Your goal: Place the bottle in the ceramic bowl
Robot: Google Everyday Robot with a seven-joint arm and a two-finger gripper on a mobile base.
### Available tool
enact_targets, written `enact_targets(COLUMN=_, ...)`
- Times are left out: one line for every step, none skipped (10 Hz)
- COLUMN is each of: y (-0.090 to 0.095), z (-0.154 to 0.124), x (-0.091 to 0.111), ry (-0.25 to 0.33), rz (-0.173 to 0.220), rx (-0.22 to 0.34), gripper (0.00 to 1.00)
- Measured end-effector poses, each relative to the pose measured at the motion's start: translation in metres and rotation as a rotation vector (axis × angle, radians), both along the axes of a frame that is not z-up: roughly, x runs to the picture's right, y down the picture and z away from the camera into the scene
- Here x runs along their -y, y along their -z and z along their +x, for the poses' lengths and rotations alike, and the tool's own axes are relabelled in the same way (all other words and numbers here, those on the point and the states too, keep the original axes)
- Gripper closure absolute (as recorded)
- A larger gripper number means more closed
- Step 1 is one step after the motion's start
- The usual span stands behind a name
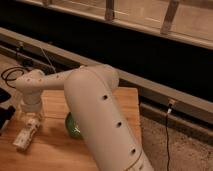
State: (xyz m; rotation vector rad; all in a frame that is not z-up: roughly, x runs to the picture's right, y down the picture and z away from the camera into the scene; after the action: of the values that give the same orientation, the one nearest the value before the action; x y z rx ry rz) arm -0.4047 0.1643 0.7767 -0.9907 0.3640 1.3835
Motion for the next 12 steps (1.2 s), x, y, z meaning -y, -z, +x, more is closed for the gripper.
enact_targets(y=0.001, z=-0.003, x=-0.004, ry=0.020, rz=-0.008, rx=-0.017, gripper=0.35)
enact_targets(y=0.002, z=-0.009, x=-0.007, ry=0.035, rz=-0.014, rx=-0.023, gripper=0.35)
enact_targets(y=0.002, z=-0.012, x=-0.009, ry=0.043, rz=-0.017, rx=-0.026, gripper=0.35)
enact_targets(y=-0.002, z=-0.015, x=-0.009, ry=0.057, rz=-0.018, rx=-0.036, gripper=0.35)
enact_targets(y=-0.004, z=-0.018, x=-0.011, ry=0.070, rz=-0.014, rx=-0.041, gripper=0.35)
enact_targets(y=-0.007, z=-0.022, x=-0.013, ry=0.086, rz=-0.005, rx=-0.043, gripper=0.35)
enact_targets(y=-0.010, z=-0.026, x=-0.016, ry=0.099, rz=0.007, rx=-0.046, gripper=0.35)
enact_targets(y=-0.017, z=-0.023, x=-0.017, ry=0.105, rz=0.021, rx=-0.057, gripper=0.35)
enact_targets(y=-0.025, z=-0.019, x=-0.017, ry=0.112, rz=0.033, rx=-0.074, gripper=0.35)
enact_targets(y=-0.031, z=-0.017, x=-0.022, ry=0.136, rz=0.040, rx=-0.099, gripper=0.35)
enact_targets(y=-0.037, z=-0.018, x=-0.030, ry=0.157, rz=0.040, rx=-0.117, gripper=0.35)
enact_targets(y=-0.048, z=-0.011, x=-0.037, ry=0.178, rz=0.036, rx=-0.149, gripper=0.35)
